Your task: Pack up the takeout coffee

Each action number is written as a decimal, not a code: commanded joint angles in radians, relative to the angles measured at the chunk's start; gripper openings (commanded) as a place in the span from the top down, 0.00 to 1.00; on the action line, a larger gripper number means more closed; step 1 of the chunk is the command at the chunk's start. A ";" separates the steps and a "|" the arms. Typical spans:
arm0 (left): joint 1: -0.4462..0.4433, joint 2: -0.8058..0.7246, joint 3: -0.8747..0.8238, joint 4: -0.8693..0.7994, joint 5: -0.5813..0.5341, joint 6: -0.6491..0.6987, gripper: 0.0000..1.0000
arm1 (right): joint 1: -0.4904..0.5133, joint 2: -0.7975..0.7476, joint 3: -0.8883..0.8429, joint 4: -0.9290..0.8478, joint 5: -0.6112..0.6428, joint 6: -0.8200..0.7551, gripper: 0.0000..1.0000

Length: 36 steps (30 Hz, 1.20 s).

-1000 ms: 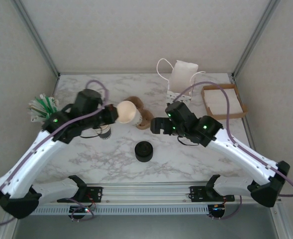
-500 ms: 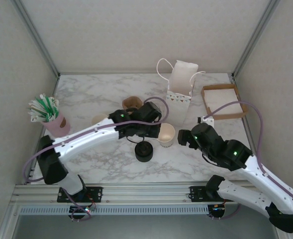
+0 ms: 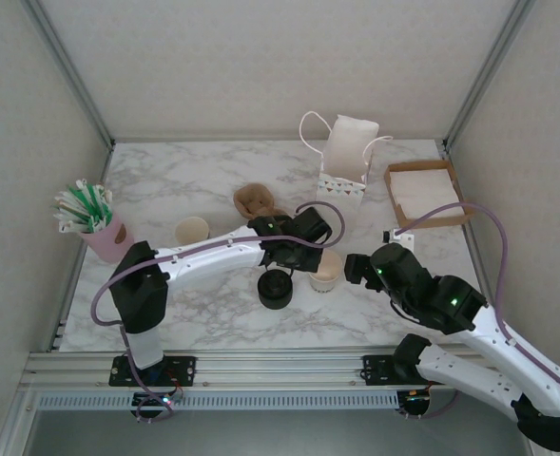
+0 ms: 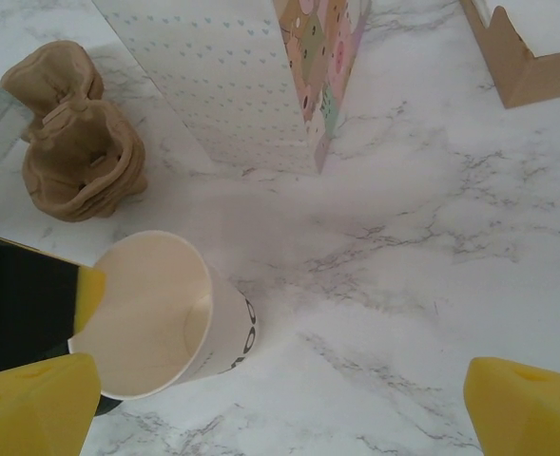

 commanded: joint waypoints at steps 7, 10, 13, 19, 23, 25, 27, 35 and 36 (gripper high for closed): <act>-0.007 -0.030 -0.024 0.043 -0.005 -0.005 0.71 | -0.004 0.011 -0.002 -0.004 0.036 0.021 0.01; -0.007 -0.054 -0.031 0.045 -0.009 -0.007 0.61 | -0.004 0.015 0.006 -0.010 0.034 0.022 0.01; -0.007 -0.106 -0.045 0.048 -0.033 -0.015 0.49 | -0.006 0.014 0.024 -0.011 0.017 0.018 0.01; 0.016 -0.300 -0.147 0.079 -0.098 -0.048 0.18 | -0.007 0.019 0.063 0.044 -0.123 -0.092 0.01; 0.063 -0.452 -0.270 0.116 -0.084 -0.082 0.03 | -0.009 0.100 0.133 0.045 -0.196 -0.147 0.02; 0.093 -0.533 -0.333 0.133 -0.064 -0.100 0.00 | -0.007 0.171 0.169 0.042 -0.246 -0.169 0.04; 0.127 -0.608 -0.406 0.150 -0.025 -0.117 0.00 | -0.001 0.241 0.201 0.049 -0.297 -0.197 0.07; 0.248 -0.867 -0.699 0.220 0.163 -0.198 0.00 | 0.111 0.520 0.349 0.017 -0.329 -0.262 0.09; 0.257 -0.894 -0.733 0.226 0.182 -0.209 0.01 | 0.128 0.548 0.370 0.012 -0.329 -0.271 0.09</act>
